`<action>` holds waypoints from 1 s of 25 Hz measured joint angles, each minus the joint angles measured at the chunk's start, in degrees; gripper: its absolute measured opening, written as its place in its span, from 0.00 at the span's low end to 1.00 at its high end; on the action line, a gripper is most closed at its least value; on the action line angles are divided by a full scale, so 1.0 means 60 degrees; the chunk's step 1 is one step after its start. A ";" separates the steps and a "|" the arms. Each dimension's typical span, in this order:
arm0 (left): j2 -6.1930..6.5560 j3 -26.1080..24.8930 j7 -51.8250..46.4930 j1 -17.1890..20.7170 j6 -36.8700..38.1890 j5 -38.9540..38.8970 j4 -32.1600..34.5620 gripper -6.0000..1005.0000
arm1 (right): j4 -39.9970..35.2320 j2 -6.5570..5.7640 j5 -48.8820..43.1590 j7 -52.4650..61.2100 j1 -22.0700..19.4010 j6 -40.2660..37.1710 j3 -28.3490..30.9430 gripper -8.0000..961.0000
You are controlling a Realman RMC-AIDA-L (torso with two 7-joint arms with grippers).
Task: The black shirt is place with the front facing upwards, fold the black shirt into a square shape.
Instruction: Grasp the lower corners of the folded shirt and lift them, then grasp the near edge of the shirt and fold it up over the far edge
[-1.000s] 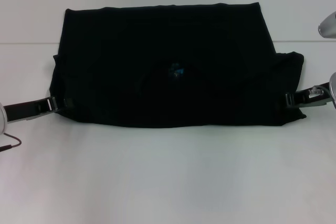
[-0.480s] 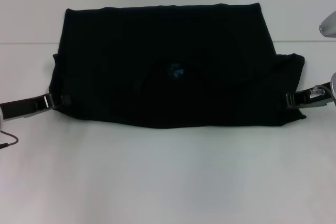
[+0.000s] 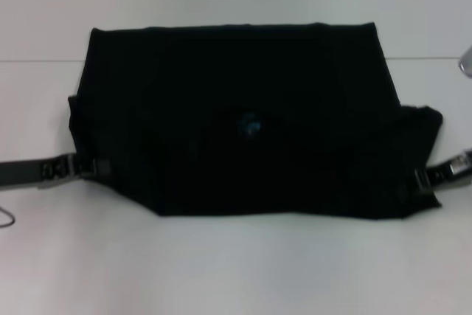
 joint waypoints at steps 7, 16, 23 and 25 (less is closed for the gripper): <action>0.0188 -0.0097 -0.0437 0.0351 0.1571 0.0665 0.0207 0.04 | -0.0187 -0.0100 -0.0023 -0.0712 -0.0519 -0.1719 -0.0007 0.07; 0.0267 -0.0145 -0.0310 0.0681 0.3911 0.1893 0.0515 0.04 | -0.0242 -0.0272 -0.0007 -0.1897 -0.1276 -0.3401 0.0029 0.07; 0.0213 -0.0073 -0.0124 0.0689 0.5079 0.2541 0.0501 0.04 | -0.0241 -0.0274 -0.0030 -0.2354 -0.1555 -0.4048 0.0002 0.07; 0.0210 -0.0096 -0.0098 0.0690 0.5114 0.2547 0.0500 0.04 | -0.0238 -0.0246 -0.0024 -0.2421 -0.1585 -0.4031 0.0018 0.07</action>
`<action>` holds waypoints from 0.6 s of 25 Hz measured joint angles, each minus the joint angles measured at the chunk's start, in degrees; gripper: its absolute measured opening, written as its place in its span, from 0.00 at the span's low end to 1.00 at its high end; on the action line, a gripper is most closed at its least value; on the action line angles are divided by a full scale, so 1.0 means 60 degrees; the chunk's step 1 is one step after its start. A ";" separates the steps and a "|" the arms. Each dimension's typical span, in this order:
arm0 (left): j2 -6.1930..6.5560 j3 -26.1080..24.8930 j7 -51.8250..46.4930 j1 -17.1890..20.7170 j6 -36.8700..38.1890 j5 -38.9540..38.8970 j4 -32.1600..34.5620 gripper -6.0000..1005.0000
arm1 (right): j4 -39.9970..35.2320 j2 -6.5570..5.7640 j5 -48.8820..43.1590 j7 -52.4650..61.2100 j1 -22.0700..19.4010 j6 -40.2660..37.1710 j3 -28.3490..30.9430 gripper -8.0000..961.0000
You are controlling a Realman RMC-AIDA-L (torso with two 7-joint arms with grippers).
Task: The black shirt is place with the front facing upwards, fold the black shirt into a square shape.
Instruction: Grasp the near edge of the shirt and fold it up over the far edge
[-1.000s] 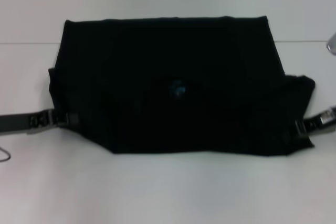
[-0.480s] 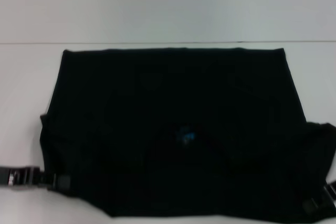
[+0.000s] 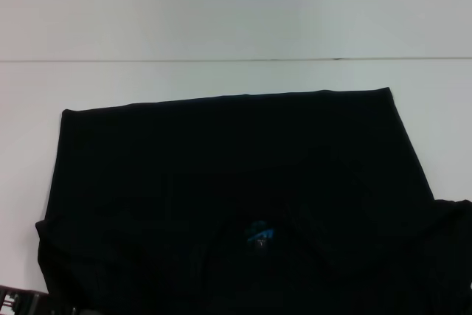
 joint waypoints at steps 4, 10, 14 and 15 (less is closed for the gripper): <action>0.0046 -0.0358 -0.0001 -0.0134 -0.0042 -0.0071 0.0021 0.04 | 0.0036 0.0007 0.0064 -0.0077 0.0062 0.0037 0.0238 0.07; 0.0124 -0.1714 -0.0180 -0.0519 -0.0256 -0.0079 -0.0024 0.06 | 0.0138 -0.0107 0.0379 -0.0126 0.0470 -0.0153 0.1541 0.07; 0.0175 -0.2711 -0.0393 -0.0670 -0.0766 -0.0090 -0.0026 0.07 | 0.0214 -0.0276 0.1142 0.0140 0.0699 -0.0154 0.2462 0.07; 0.0182 -0.2943 -0.0423 -0.0693 -0.0907 -0.0097 -0.0031 0.07 | 0.0241 -0.0319 0.1409 0.0228 0.0740 -0.0108 0.2734 0.07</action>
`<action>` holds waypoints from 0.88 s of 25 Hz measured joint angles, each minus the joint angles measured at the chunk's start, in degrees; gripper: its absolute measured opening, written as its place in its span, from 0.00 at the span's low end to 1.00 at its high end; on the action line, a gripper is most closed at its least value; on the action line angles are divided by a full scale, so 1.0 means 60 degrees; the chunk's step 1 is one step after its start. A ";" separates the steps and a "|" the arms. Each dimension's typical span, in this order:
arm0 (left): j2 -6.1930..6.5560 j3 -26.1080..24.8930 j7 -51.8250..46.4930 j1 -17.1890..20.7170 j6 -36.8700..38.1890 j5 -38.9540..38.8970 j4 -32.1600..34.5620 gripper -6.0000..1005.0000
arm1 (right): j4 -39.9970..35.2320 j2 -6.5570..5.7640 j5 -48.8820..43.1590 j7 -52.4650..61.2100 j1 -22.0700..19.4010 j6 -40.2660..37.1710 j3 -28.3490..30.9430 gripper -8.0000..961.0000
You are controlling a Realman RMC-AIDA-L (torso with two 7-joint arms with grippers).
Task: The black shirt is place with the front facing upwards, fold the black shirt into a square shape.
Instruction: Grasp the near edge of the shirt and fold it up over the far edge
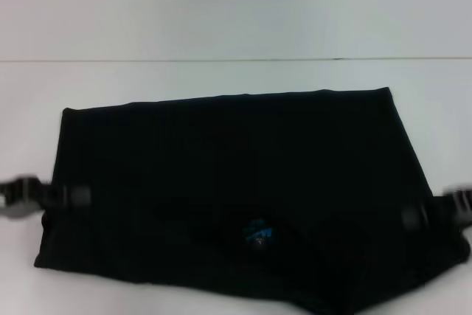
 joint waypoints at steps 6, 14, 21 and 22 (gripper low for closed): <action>-0.0025 -0.1407 -0.0079 -0.0058 -0.1676 -0.0453 -0.0116 0.08 | 0.0791 -0.0130 0.1721 0.0464 0.0075 0.1694 0.0750 0.07; -0.0447 -0.1606 0.0674 -0.0016 -0.4080 -0.2063 -0.0962 0.10 | 0.2099 0.0504 0.3154 -0.0280 0.0186 0.5085 0.0761 0.07; -0.0883 -0.1637 0.1278 -0.0240 -0.5471 -0.2758 -0.1001 0.11 | 0.2126 0.1090 0.4367 -0.1014 0.0152 0.6682 0.0761 0.07; -0.0907 -0.1631 0.1339 -0.0285 -0.5602 -0.2848 -0.1002 0.12 | 0.2126 0.1130 0.4552 -0.1111 0.0157 0.6769 0.0769 0.07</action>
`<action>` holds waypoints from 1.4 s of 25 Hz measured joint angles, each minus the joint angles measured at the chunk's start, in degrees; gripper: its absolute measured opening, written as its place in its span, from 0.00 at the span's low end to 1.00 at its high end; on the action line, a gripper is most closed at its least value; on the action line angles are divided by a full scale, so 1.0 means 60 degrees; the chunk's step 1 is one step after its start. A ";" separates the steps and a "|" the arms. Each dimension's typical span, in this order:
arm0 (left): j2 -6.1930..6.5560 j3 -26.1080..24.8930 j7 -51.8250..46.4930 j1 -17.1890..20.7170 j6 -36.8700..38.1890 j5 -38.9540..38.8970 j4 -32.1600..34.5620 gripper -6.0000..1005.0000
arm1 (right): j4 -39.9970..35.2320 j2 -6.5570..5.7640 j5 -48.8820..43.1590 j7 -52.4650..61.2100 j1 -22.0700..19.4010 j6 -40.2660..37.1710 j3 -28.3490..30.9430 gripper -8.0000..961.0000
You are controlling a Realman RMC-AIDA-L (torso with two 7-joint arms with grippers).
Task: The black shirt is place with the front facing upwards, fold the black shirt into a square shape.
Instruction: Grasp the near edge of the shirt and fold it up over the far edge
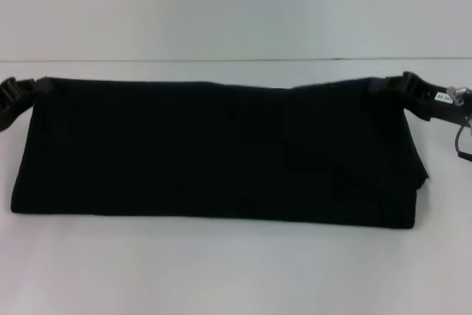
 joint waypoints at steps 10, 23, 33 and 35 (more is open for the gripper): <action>-0.0172 0.0038 0.0471 -0.0540 -0.1016 -0.0637 -0.0008 0.14 | 0.0002 0.0195 0.1236 -0.0517 0.0247 0.0717 -0.0062 0.07; -0.1171 0.0045 0.2386 -0.1540 -0.4330 -0.0869 -0.0006 0.17 | 0.1206 0.0714 0.2537 -0.3729 0.1242 0.4175 -0.0116 0.15; -0.1721 0.0038 0.4856 -0.1702 -0.5368 -0.2706 -0.0365 0.19 | 0.1943 0.0765 0.4539 -0.7466 0.1741 0.4967 -0.0133 0.22; -0.1707 0.0037 0.5479 -0.1677 -0.5352 -0.3175 -0.0557 0.19 | 0.1971 0.0765 0.4873 -0.7745 0.1692 0.4812 -0.0133 0.23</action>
